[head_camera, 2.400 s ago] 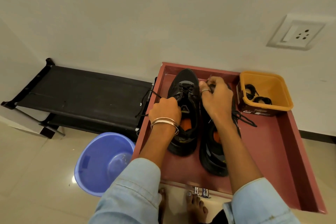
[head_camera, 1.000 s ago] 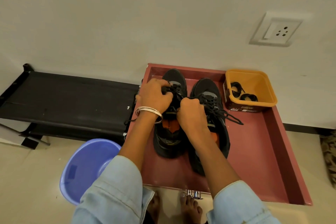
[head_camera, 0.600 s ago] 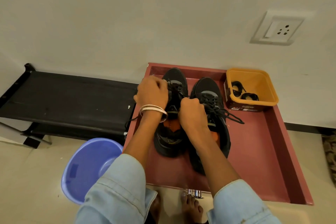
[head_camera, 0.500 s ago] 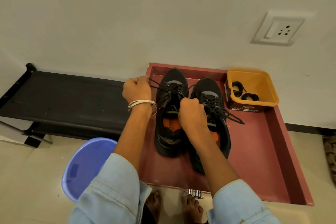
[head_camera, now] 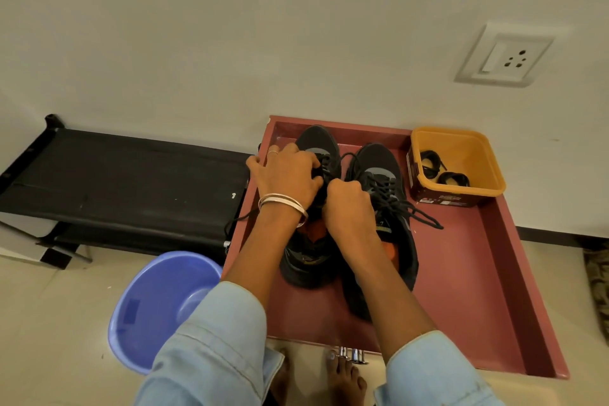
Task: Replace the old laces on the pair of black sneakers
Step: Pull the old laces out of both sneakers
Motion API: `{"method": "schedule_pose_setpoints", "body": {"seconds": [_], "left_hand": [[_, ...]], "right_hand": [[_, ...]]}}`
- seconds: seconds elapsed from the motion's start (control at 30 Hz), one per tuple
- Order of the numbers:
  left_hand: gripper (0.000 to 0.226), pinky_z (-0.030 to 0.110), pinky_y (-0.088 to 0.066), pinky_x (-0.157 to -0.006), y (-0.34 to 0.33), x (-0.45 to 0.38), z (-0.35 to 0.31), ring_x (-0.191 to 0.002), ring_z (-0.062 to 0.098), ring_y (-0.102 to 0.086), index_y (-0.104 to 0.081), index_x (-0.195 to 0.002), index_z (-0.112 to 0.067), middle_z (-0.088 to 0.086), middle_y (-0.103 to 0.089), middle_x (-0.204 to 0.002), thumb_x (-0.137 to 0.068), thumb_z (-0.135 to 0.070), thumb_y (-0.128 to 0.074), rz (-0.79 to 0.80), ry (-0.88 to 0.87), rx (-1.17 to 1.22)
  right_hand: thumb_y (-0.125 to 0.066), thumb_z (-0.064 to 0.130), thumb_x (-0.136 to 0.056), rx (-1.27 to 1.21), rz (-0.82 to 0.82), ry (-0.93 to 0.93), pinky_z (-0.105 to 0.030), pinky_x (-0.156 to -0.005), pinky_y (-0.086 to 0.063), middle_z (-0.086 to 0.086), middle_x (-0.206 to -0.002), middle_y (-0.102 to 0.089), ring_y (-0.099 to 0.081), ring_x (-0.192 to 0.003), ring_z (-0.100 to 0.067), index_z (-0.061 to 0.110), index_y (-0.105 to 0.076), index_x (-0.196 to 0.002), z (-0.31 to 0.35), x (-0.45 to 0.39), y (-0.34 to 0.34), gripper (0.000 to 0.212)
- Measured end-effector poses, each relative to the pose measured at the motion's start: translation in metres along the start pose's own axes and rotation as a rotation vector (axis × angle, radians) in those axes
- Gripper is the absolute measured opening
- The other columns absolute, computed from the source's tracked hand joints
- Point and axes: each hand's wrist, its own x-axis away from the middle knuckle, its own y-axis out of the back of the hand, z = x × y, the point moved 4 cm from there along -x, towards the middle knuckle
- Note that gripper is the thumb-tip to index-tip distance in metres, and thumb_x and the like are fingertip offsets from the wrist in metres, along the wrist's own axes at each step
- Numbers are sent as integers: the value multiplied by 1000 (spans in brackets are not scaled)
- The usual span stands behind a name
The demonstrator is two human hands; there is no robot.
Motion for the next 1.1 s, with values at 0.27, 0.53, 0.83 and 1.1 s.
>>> {"method": "schedule_pose_setpoints", "body": {"seconds": [0.27,0.53,0.83,1.1], "left_hand": [[24,51,-32,-98,-6,0,1,-115,25,-46,-64,-109,-26,1,-52,-121,-90,-35,-53,-83,57,10],[16,44,-41,-84,18,0,31,-88,25,-53,-56,-92,-7,6,-55,-96,-89,-21,-48,-397,414,475],[65,32,-56,-68,-1,-6,19,-56,14,-61,-43,-128,-31,2,-63,-67,-73,-12,-72,-59,232,1171],[10,33,-53,-86,-7,-6,7,-87,12,-65,-75,-92,-20,-1,-72,-92,-83,-21,-69,74,30,582]], "right_hand": [[-43,1,-96,11,-37,0,-33,-64,-40,-18,-102,-58,-60,-93,-35,1,-55,-104,0,1,-1,14],[-44,-4,-93,-24,-69,-5,-34,-60,-40,-16,-90,-56,-60,-85,-35,2,-53,-89,-1,1,-1,12],[-43,-2,-94,-23,-58,-11,-35,-63,-41,-18,-100,-60,-61,-93,-38,-1,-56,-101,-1,-2,-3,14],[-43,1,-96,-17,-44,-4,-35,-65,-42,-19,-104,-58,-59,-95,-37,0,-55,-105,-2,-2,-4,15]]}}
